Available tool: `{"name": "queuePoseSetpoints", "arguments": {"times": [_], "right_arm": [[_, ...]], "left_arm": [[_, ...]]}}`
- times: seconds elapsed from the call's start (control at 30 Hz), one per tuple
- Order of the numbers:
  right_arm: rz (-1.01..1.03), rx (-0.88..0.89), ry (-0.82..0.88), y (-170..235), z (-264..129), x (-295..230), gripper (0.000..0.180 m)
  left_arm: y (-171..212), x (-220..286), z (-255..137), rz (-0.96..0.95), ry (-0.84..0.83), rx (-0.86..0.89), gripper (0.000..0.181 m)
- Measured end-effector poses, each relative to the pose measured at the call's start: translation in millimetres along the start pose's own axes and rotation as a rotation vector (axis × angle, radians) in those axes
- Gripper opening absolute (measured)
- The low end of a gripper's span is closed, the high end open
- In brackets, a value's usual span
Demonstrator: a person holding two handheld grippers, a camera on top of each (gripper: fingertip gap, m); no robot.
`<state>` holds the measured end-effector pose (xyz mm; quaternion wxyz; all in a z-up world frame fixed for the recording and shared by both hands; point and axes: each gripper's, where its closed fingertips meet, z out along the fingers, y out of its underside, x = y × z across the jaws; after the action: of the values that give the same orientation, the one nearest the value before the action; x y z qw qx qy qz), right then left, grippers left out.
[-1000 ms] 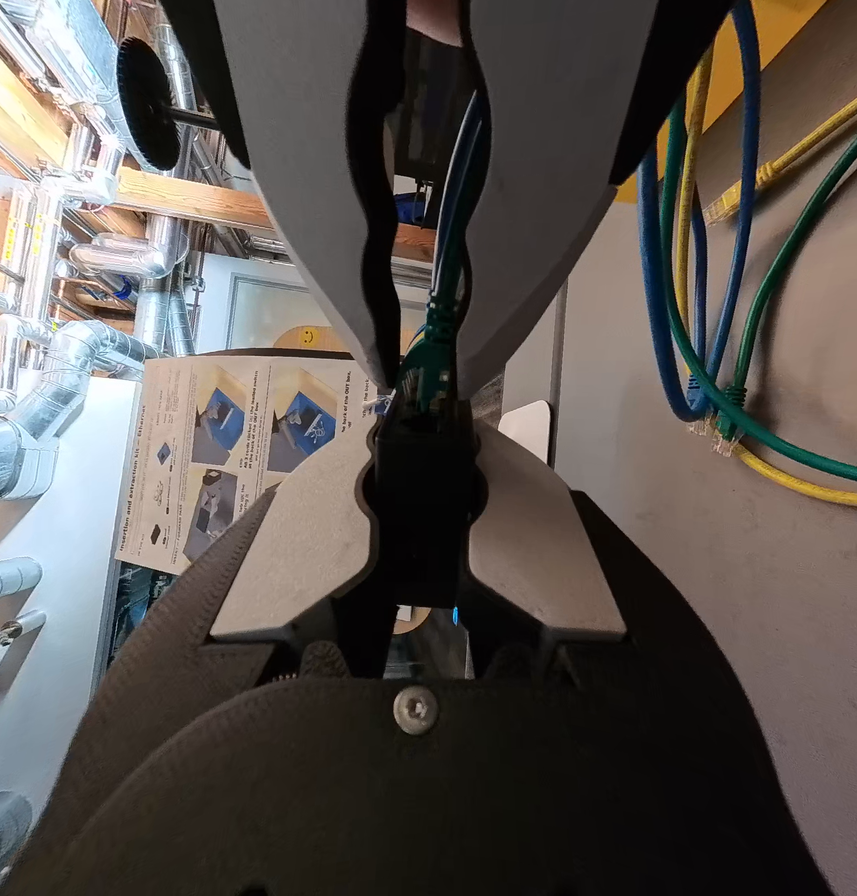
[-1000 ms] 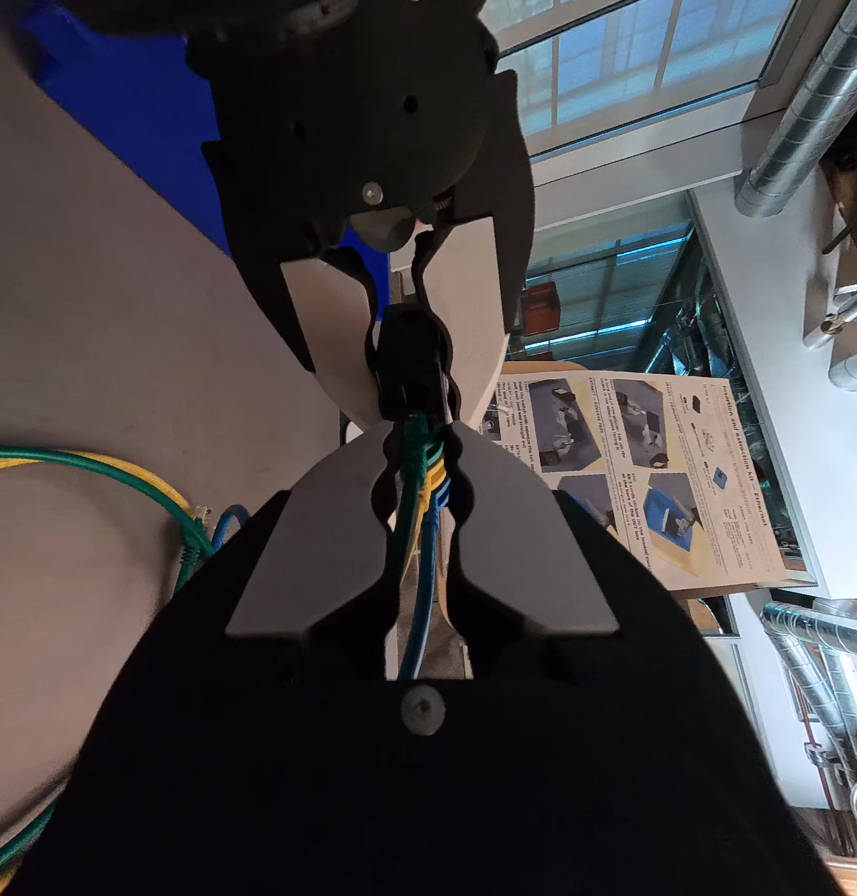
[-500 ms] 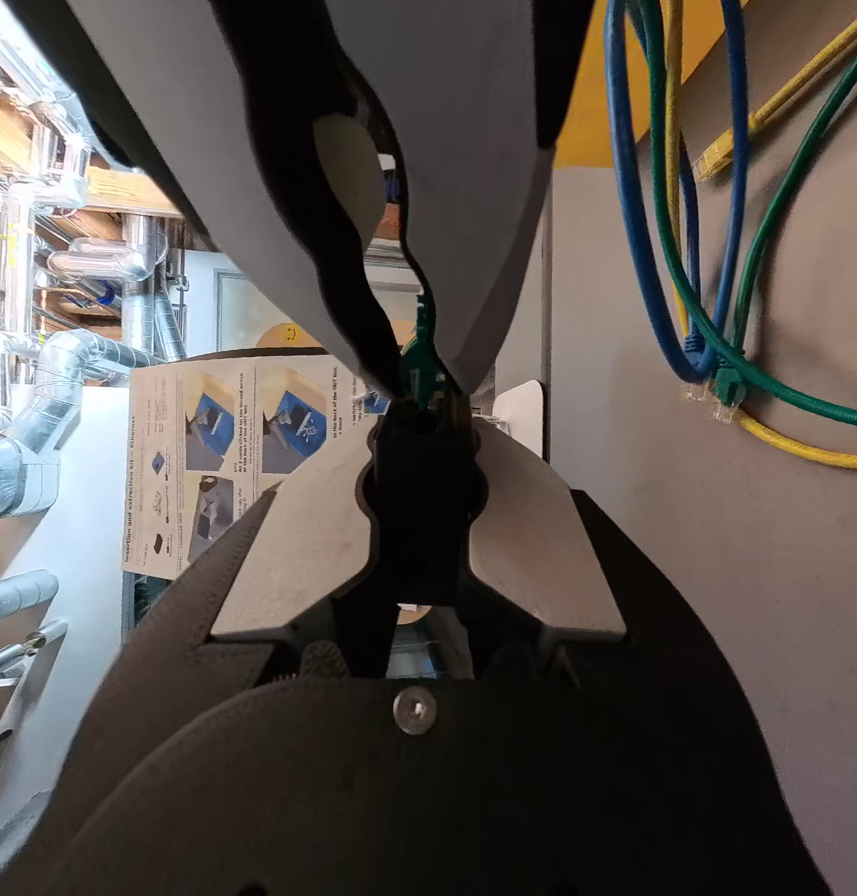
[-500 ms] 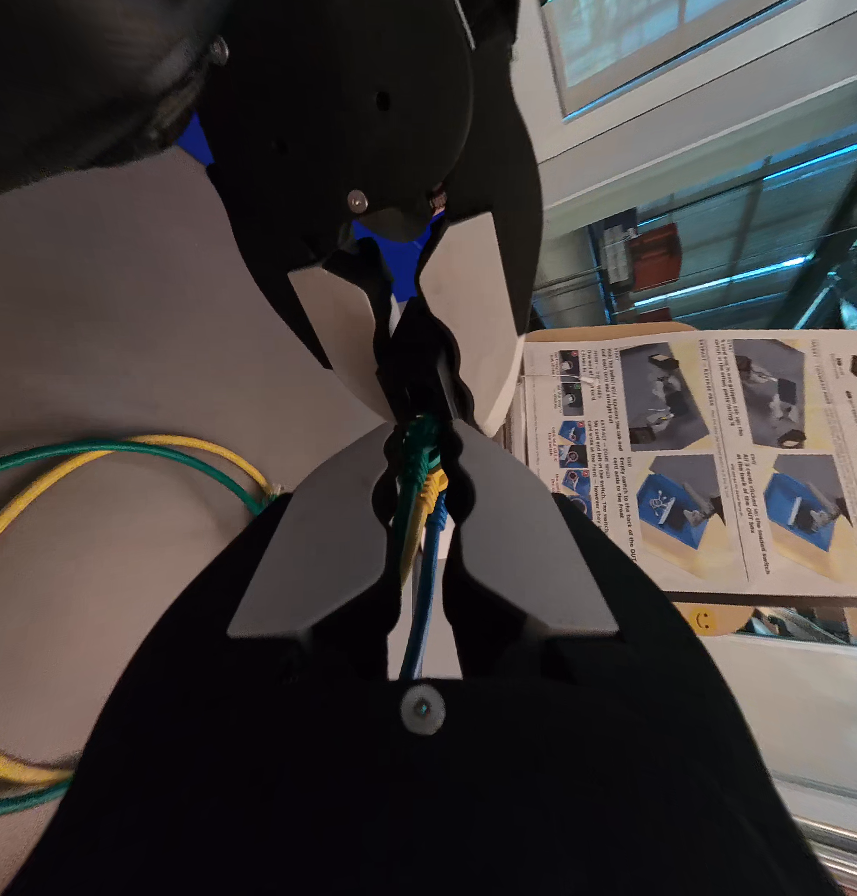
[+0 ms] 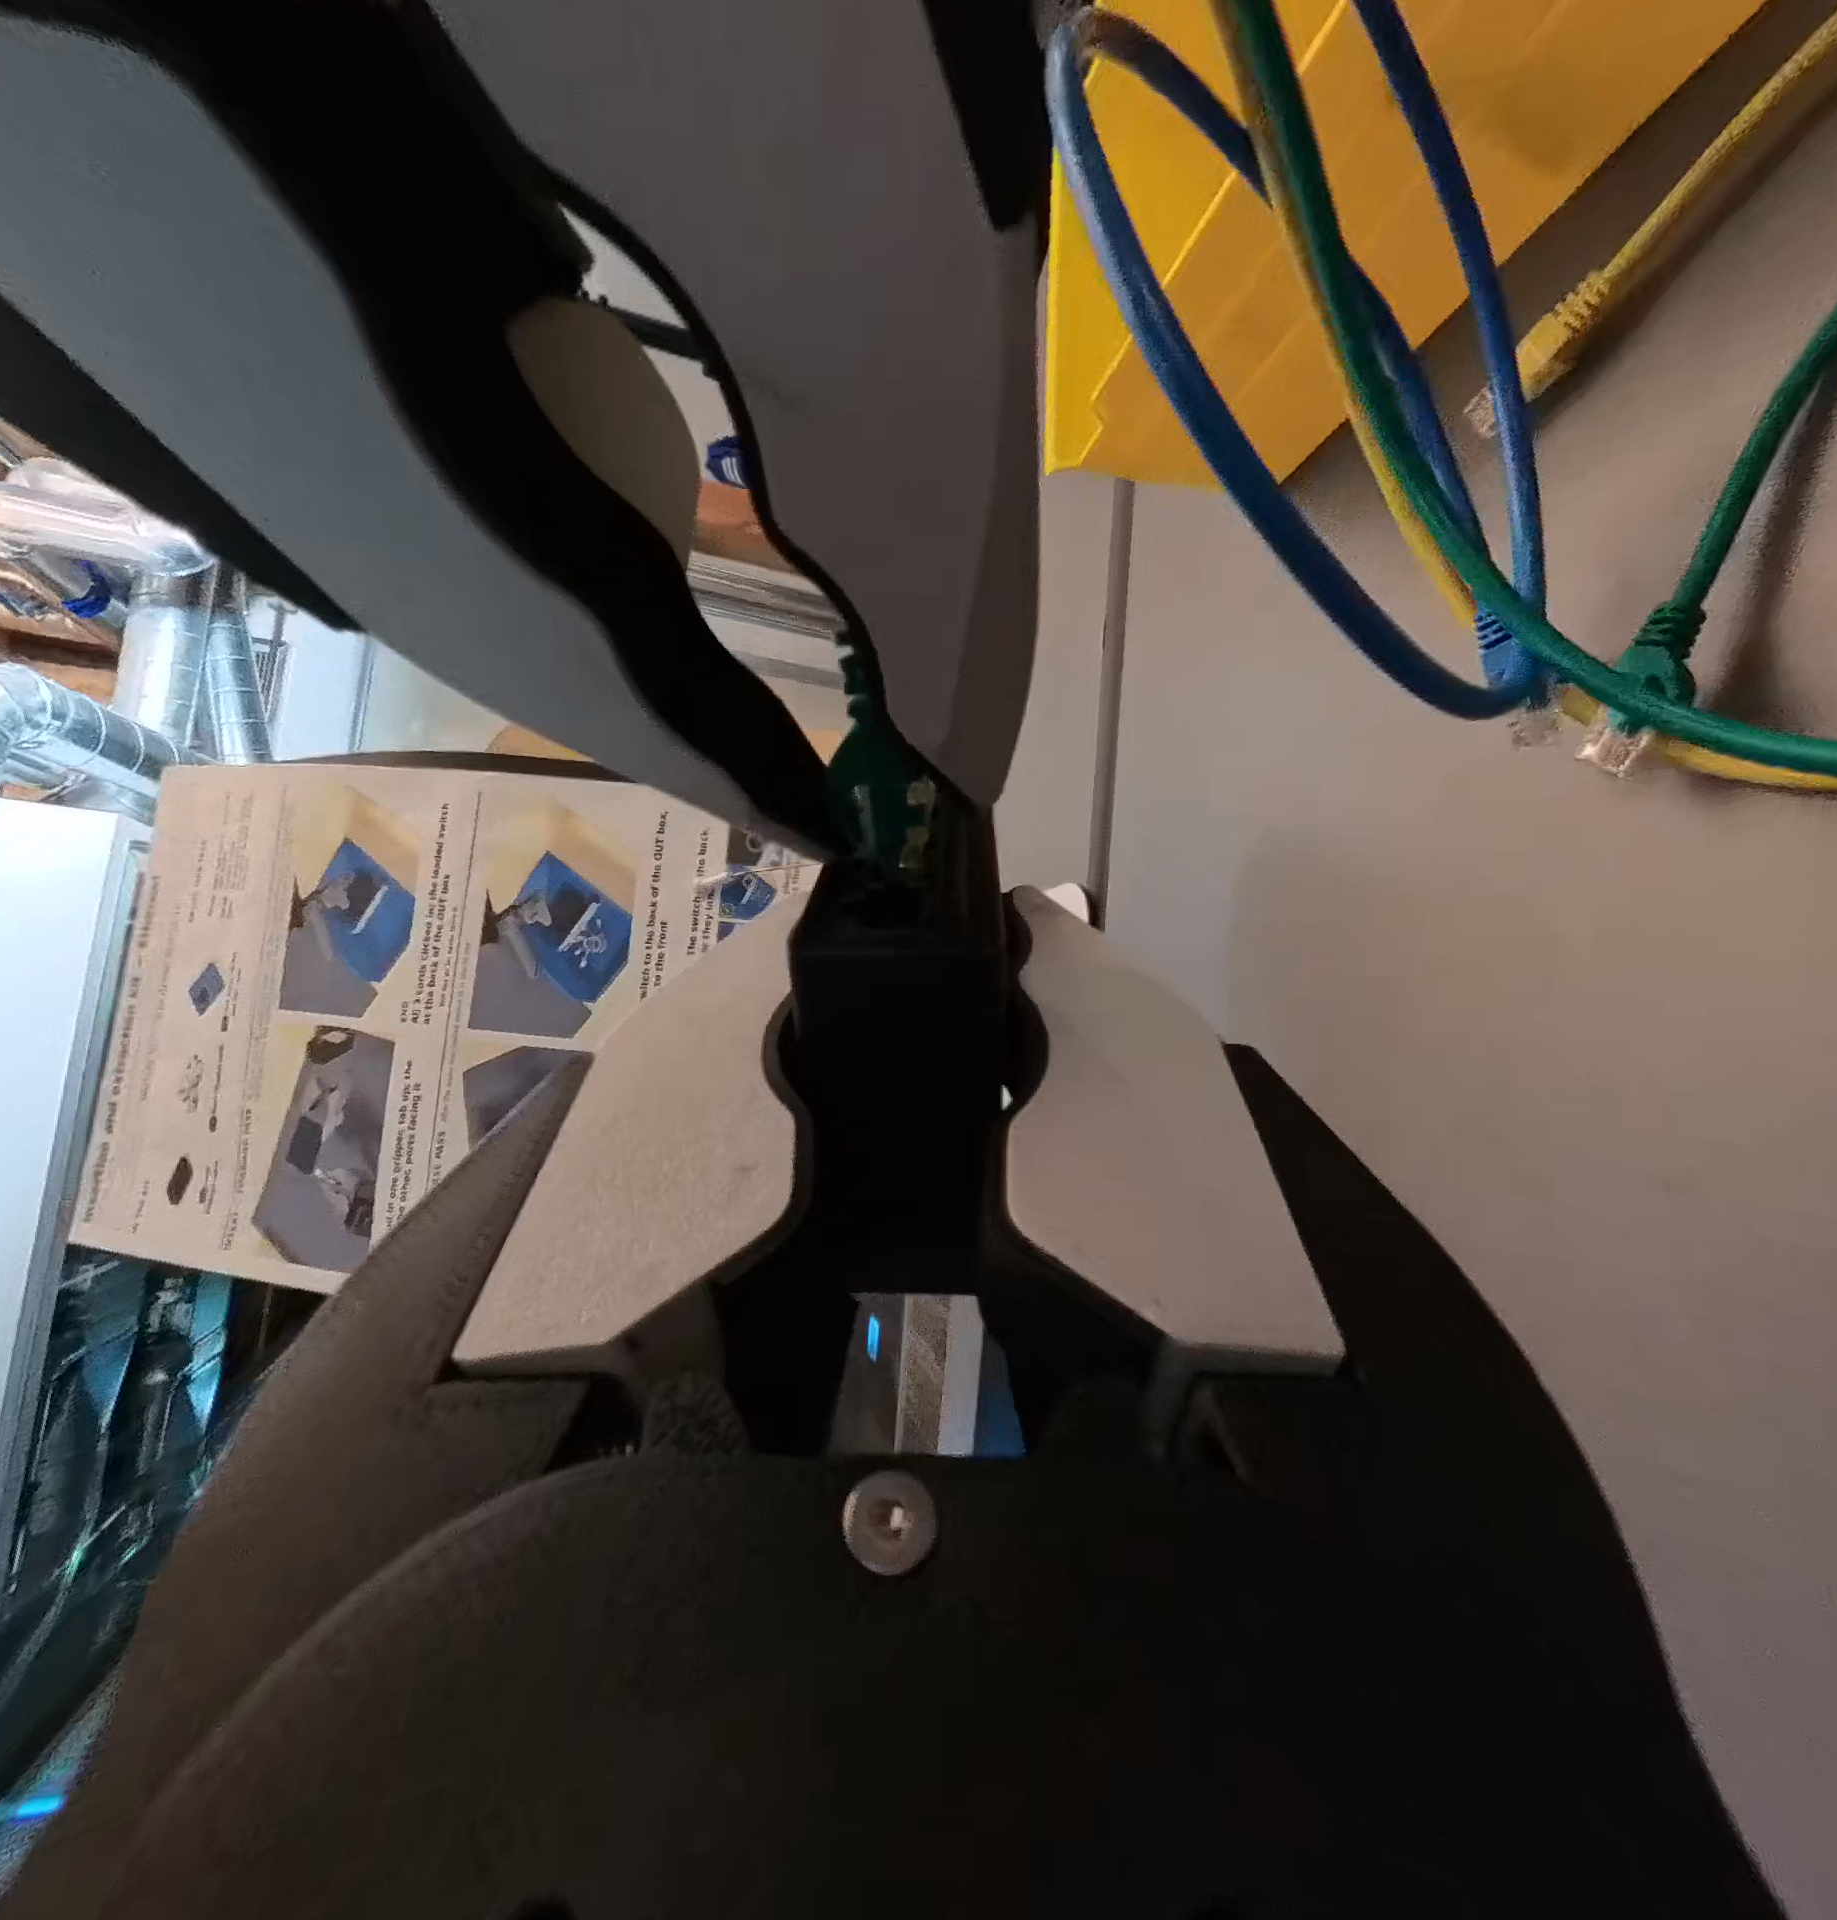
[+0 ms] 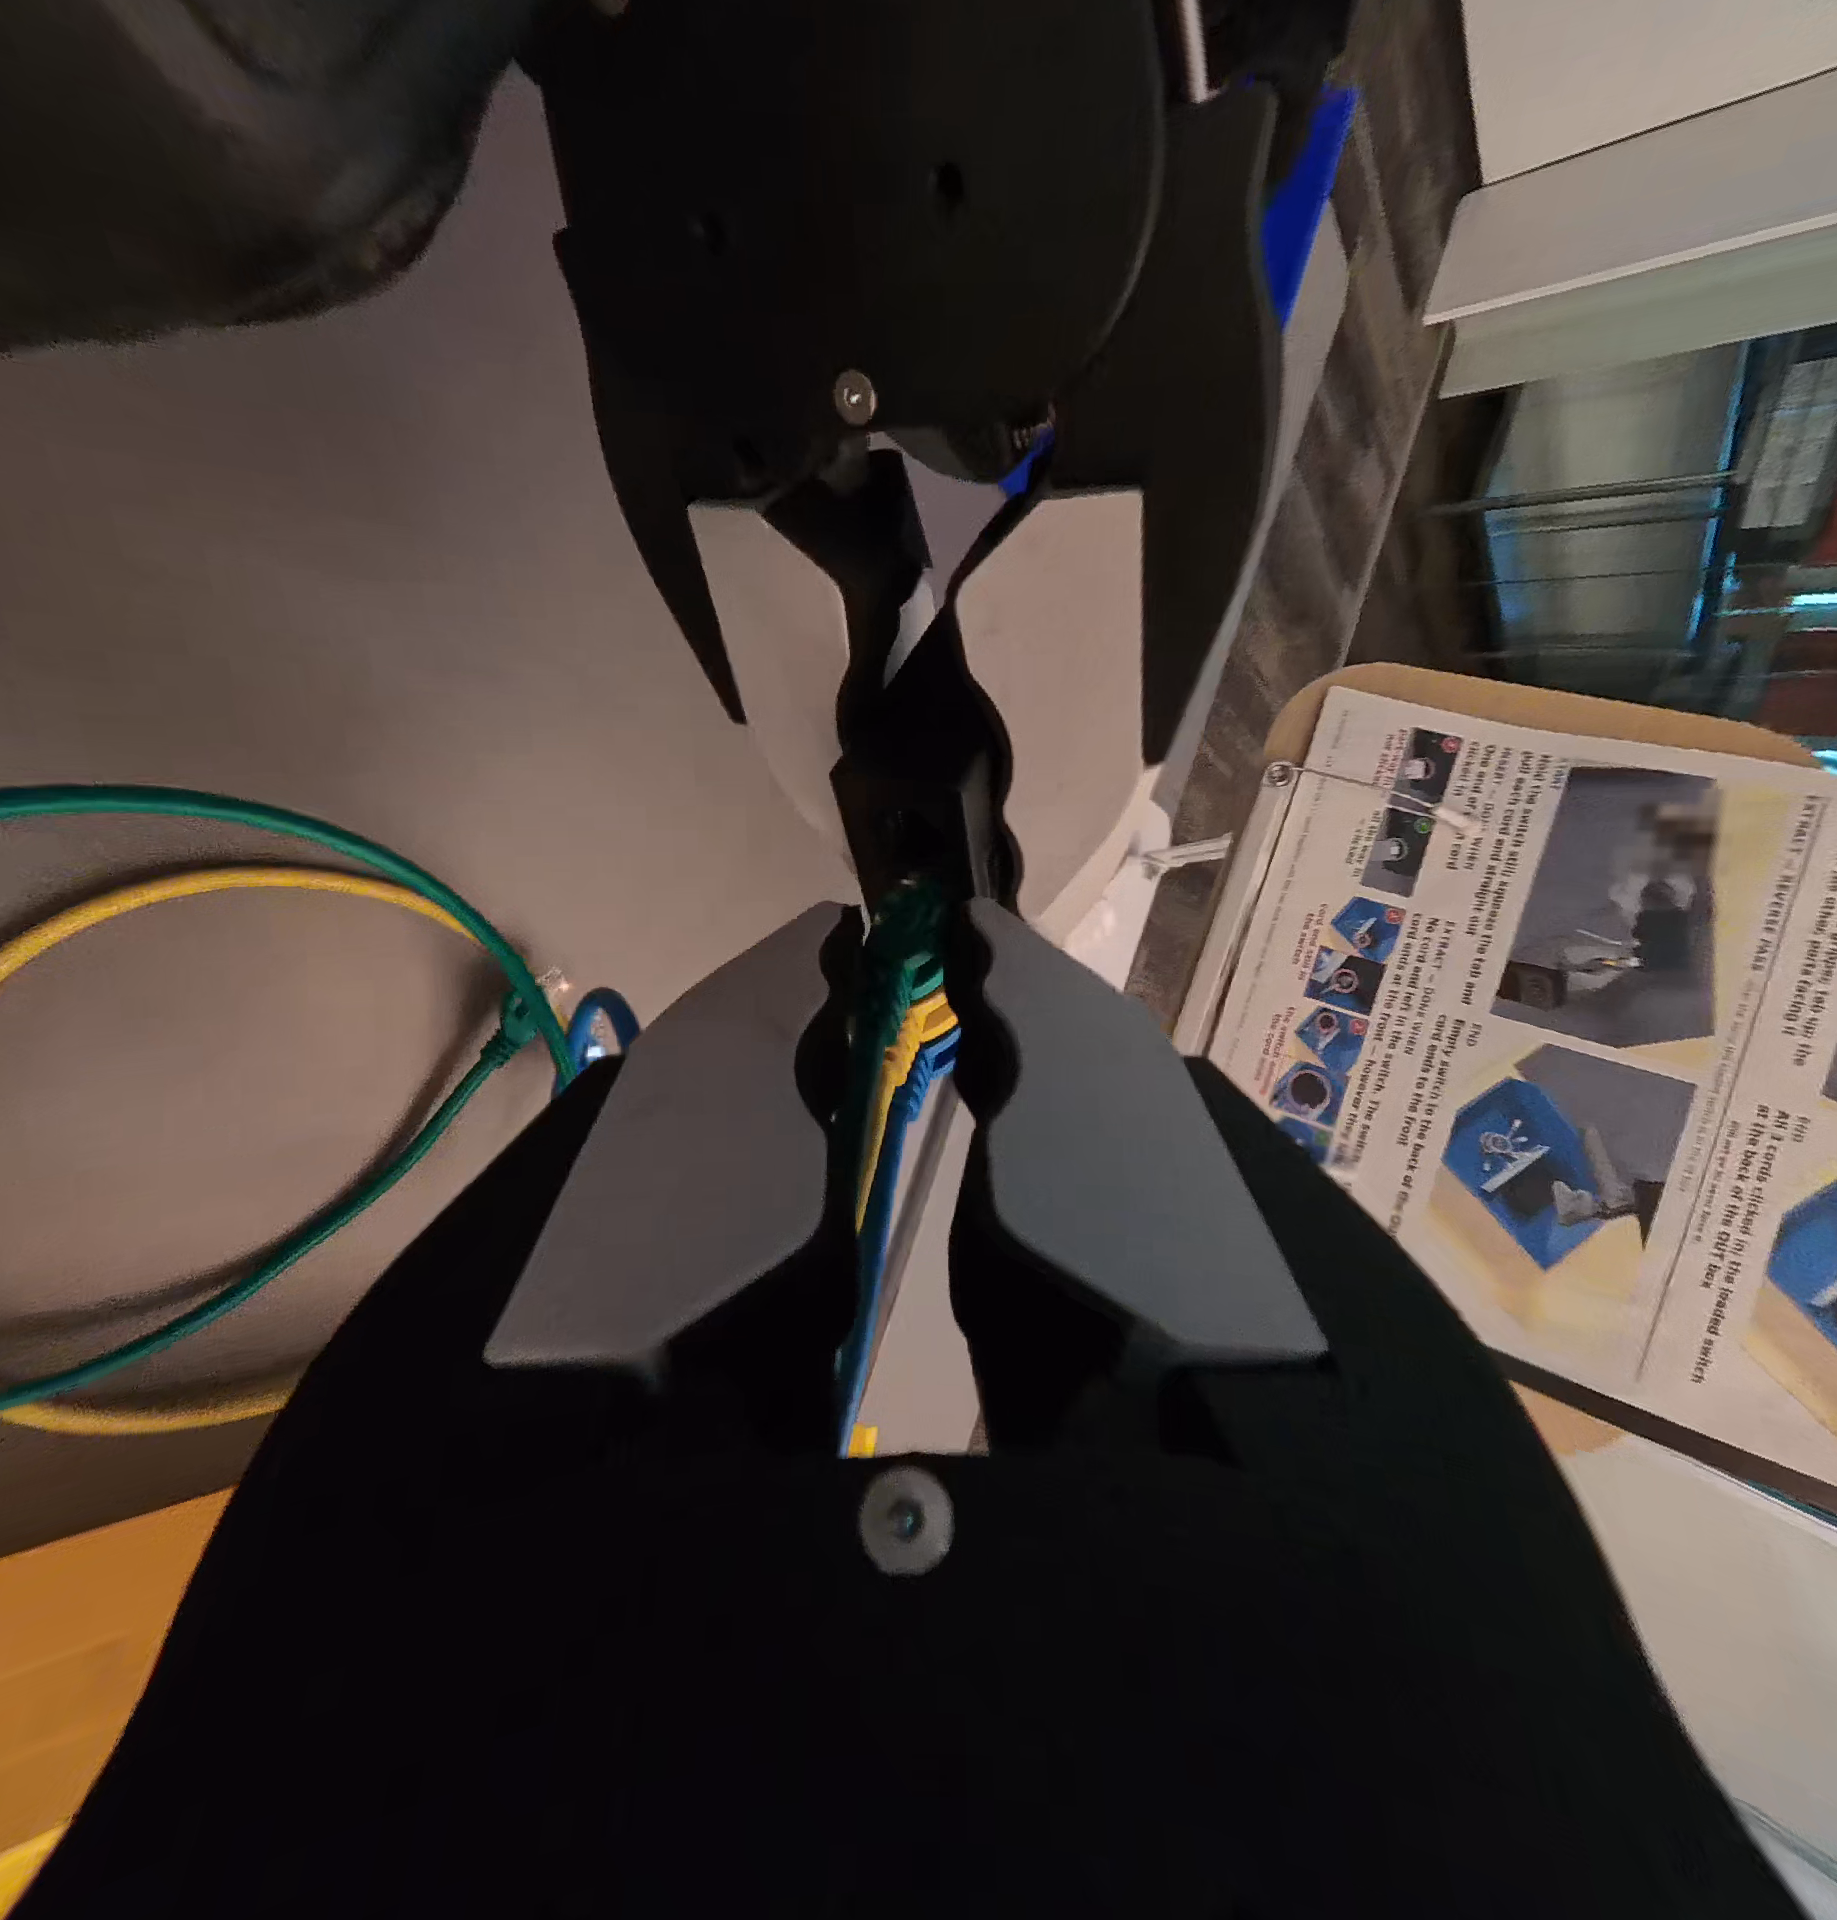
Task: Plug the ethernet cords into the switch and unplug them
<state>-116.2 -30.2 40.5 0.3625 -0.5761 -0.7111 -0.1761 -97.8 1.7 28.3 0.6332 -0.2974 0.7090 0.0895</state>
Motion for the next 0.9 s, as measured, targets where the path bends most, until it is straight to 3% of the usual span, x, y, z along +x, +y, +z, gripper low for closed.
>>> {"name": "queuePoseSetpoints", "arguments": {"times": [0.07,0.1,0.13,0.2,0.3,0.43,0.57,0.7,0.9], "right_arm": [[-0.011,-0.017,-0.022,0.1,-4.9,-2.1,0.016],[-0.022,-0.027,-0.183,0.3,-8.3,-25.0,0.015],[-0.027,-0.042,-0.196,0.9,-4.5,-35.0,0.015],[-0.125,-0.122,-0.099,16.5,1.2,-37.1,0.015],[0.056,0.066,-0.046,-0.5,-21.8,-25.9,0.015],[0.115,0.162,-0.036,-9.8,-64.1,-8.2,0.015],[0.115,0.038,-0.087,11.8,-89.9,-5.4,0.015],[0.179,-0.008,-0.068,35.5,-106.2,4.6,0.015],[0.360,0.168,0.023,38.4,-99.7,19.2,0.015]], "left_arm": [[6.9,-7.2,-0.3,0.016,-0.041,-0.049,0.028],[25.1,-25.5,-2.9,0.035,-0.150,-0.139,0.028],[41.7,-39.7,-10.1,0.040,-0.200,-0.190,0.029],[42.5,-51.5,-27.4,-0.082,-0.159,-0.114,0.028],[42.8,-64.3,-43.2,-0.088,-0.166,-0.140,0.029],[85.8,-84.1,-57.8,-0.196,-0.228,-0.263,0.029],[119.8,-103.7,-77.3,-0.316,-0.306,-0.328,0.029],[121.7,-113.5,-90.0,-0.372,-0.333,-0.293,0.029],[97.7,-110.1,-84.5,-0.348,-0.306,-0.200,0.029]]}}
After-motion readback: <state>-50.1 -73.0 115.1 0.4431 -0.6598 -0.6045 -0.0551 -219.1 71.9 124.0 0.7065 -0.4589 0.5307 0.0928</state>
